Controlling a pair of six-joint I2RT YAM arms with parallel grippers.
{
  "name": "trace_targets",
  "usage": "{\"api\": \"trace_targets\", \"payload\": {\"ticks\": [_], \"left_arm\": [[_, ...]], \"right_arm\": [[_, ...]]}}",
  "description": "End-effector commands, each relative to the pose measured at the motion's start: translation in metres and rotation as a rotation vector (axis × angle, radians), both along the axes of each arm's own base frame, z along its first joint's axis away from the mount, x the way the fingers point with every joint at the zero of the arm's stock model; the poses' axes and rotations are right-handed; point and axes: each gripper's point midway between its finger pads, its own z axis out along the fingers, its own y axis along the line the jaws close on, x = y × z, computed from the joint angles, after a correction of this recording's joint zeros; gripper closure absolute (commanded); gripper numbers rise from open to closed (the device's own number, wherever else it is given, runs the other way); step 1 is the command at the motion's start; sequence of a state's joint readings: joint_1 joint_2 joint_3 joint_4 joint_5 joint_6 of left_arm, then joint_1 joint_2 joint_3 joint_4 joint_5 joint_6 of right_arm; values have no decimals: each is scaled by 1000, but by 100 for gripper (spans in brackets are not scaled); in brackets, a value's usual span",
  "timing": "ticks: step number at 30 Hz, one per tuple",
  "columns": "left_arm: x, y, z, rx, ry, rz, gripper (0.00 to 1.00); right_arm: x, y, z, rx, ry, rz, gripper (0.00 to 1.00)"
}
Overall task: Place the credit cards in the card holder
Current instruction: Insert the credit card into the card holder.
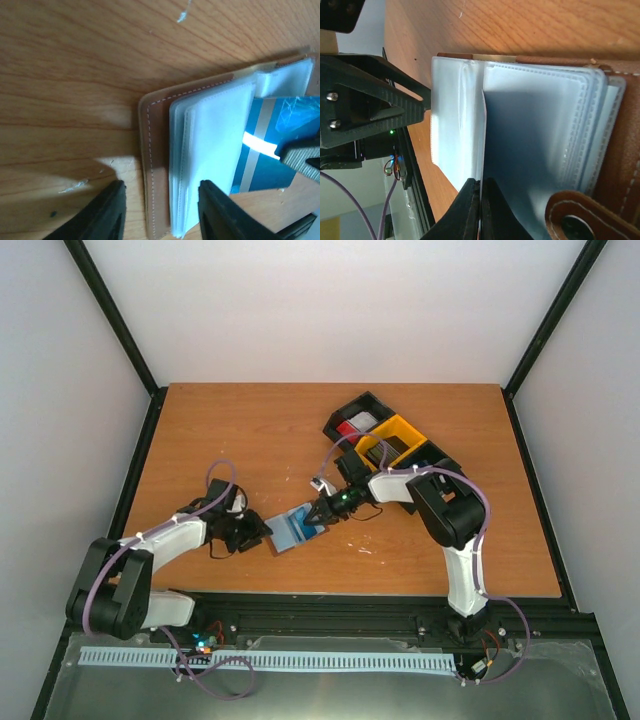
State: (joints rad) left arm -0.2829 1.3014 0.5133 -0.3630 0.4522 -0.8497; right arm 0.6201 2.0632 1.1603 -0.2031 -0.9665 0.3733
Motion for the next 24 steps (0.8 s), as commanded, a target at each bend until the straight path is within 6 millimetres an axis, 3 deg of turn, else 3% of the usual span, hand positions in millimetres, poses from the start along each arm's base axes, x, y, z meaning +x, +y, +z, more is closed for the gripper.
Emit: {"api": "trace_targets", "payload": {"ticks": [1,9,15,24], "left_arm": [[0,1,-10,34,29,29,64],[-5,6,-21,78,77,60,78],[-9,12,-26,107,104,88,83],[-10,10,-26,101,102,80,84]], "right_arm": [[-3,5,-7,32,-47,10,97],[-3,8,-5,74,-41,-28,97],[0,10,2,98,-49,-53,97],[0,15,-6,57,-75,-32,97]]}}
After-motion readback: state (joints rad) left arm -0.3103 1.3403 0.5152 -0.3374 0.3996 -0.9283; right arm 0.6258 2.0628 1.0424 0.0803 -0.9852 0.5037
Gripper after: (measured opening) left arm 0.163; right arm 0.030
